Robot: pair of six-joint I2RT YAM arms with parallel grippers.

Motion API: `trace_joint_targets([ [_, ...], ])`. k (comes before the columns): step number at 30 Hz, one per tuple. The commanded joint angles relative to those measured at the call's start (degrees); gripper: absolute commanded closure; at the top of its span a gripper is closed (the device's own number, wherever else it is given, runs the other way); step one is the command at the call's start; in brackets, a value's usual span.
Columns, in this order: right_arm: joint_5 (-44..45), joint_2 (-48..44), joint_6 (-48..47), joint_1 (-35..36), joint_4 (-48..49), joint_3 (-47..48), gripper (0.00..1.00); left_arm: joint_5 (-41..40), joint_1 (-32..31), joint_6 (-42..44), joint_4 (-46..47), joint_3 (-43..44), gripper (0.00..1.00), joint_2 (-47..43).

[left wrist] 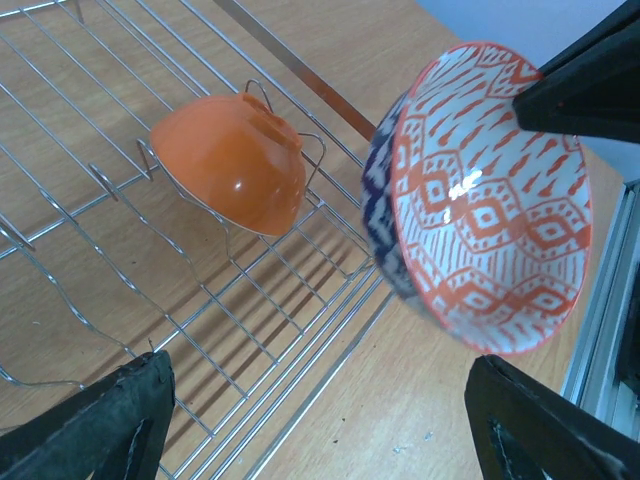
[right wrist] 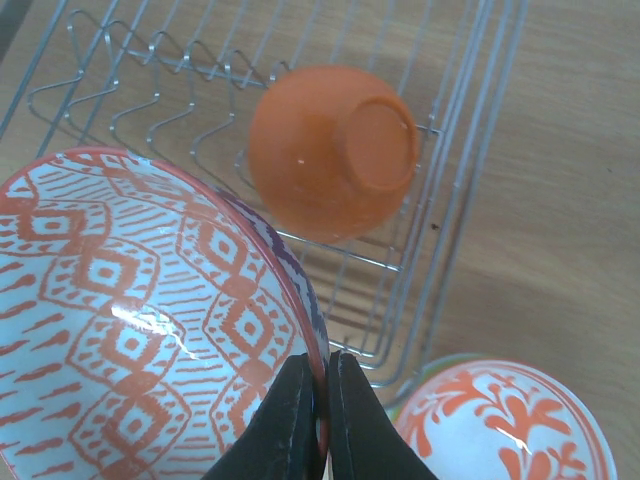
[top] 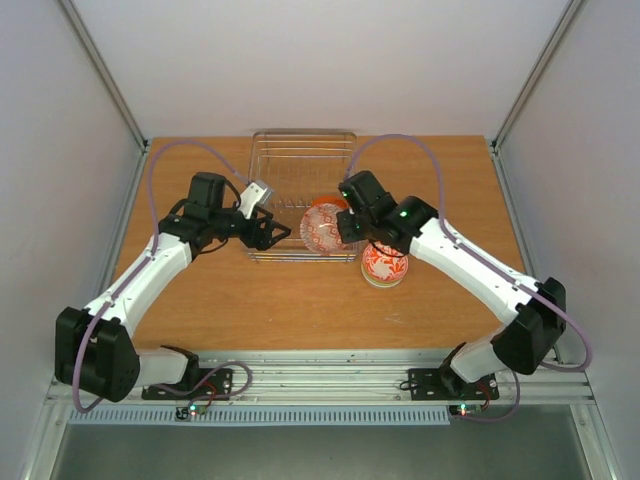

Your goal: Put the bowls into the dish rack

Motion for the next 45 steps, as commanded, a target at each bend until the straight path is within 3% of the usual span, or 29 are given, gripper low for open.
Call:
trace_joint_targets([
  [1, 3.0, 2.4, -0.8, 3.2, 2.2, 4.7, 0.99, 1.6, -0.3, -0.5, -0.2, 1.7, 0.20, -1.4],
  [13, 3.9, 8.2, -2.5, 10.7, 2.2, 13.0, 0.99, 1.4, -0.2, 0.4, -0.5, 1.3, 0.20, 0.4],
  [15, 4.0, 8.8, -2.6, 11.1, 2.3, 13.5, 0.99, 1.6, -0.2, 0.6, -0.8, 1.4, 0.23, 0.8],
  [17, 4.2, 9.2, -2.7, 11.2, 2.5, 13.5, 0.99, 2.1, -0.3, 1.2, -1.2, 1.6, 0.48, 1.1],
  [20, 4.7, 9.6, -2.7, 11.2, 2.5, 13.2, 0.99, 1.4, -0.3, 1.5, -1.6, 1.8, 0.97, 1.4],
  [23, 5.2, 9.5, -2.6, 11.2, 2.6, 12.7, 0.98, 1.8, -0.3, 1.9, -1.8, 1.8, 0.99, 1.6],
  [25, 5.7, 9.0, -2.5, 11.1, 3.0, 11.9, 0.90, 2.6, -0.3, 2.4, -2.0, 1.7, 1.00, 1.7],
  [28, 4.1, 5.9, -3.2, 11.1, 6.2, 8.5, 0.60, 3.7, -0.2, 3.5, -2.0, 1.2, 0.99, 1.4],
  [30, 0.6, 3.2, -3.2, 10.4, 9.0, 5.0, 0.42, 4.9, -0.2, 4.1, -1.6, 0.7, 0.99, 1.0],
  [33, -8.4, -0.1, -1.9, 8.4, 13.1, 1.1, 0.25, 6.6, -0.2, 4.7, -0.8, 0.1, 1.00, 0.2],
  [38, -22.2, -3.3, 1.8, 5.0, 19.0, -4.5, 0.16, 9.0, 0.2, 5.2, -0.2, -0.7, 1.00, -0.7],
  [45, -41.3, -6.7, 11.5, -0.5, 33.3, -14.6, 0.12, 15.1, 2.6, 5.3, 0.4, -1.2, 0.99, -0.2],
])
